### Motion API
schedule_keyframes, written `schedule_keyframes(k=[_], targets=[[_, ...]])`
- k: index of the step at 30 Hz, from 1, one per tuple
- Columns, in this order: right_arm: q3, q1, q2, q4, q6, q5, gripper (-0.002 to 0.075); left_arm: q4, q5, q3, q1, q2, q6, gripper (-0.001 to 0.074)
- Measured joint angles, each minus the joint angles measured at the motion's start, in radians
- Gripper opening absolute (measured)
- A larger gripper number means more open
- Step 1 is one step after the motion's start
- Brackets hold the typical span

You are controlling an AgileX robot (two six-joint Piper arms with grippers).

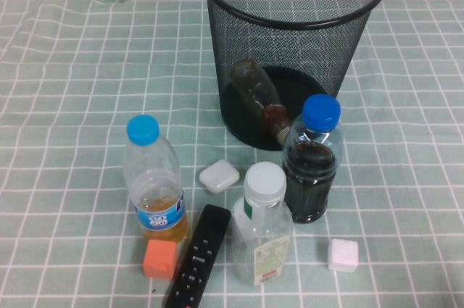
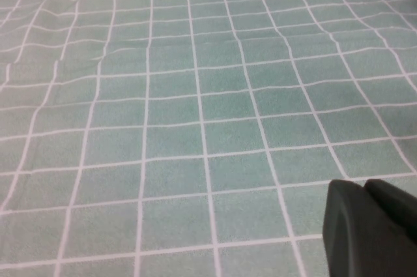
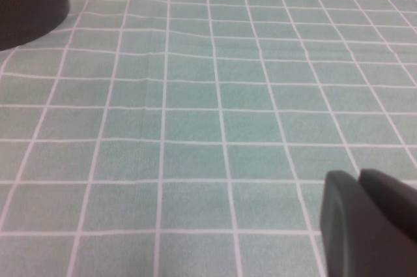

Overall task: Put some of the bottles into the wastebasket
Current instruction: Pick up a bottle from the table with left arm

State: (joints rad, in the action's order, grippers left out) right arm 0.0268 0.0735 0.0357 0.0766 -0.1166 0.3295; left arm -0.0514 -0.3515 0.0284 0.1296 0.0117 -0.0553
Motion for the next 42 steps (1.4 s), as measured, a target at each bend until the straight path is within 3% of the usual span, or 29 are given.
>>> schedule_keyframes(k=[4,9,14,20,27,30,35,38,42], targets=[[0.0,0.0,0.0,0.0,0.0,0.0,-0.0006,-0.009,0.035,0.0,0.0,0.0,-0.016,-0.0004],[0.0,0.0,0.0,0.0,0.0,0.0,-0.0006,0.214,0.204,0.0,0.0,0.0,-0.171,-0.0004],[0.0,0.0,0.0,0.0,0.0,0.0,-0.0006,0.281,0.336,-0.003,0.0,0.0,-0.216,-0.0004],[0.0,0.0,0.0,0.0,0.0,0.0,-0.0006,0.275,0.041,-0.245,0.0,-0.075,-0.156,-0.0004],[0.0,0.0,0.0,0.0,0.0,0.0,-0.0006,0.35,-0.237,-0.578,0.012,-0.351,0.13,-0.0004],[0.0,0.0,0.0,0.0,0.0,0.0,-0.0006,0.386,-0.254,-0.644,0.095,-0.467,0.2,-0.0004],[0.0,0.0,0.0,0.0,0.0,0.0,-0.0007,0.31,-0.196,-0.661,0.37,-0.618,0.248,-0.0004],[0.0,0.0,0.0,0.0,0.0,0.0,-0.0007,0.284,-0.067,-0.661,0.48,-0.697,0.252,-0.0004],[0.0,0.0,0.0,0.0,0.0,0.0,-0.0007,0.278,0.12,-0.661,0.563,-0.798,0.264,-0.0004]])
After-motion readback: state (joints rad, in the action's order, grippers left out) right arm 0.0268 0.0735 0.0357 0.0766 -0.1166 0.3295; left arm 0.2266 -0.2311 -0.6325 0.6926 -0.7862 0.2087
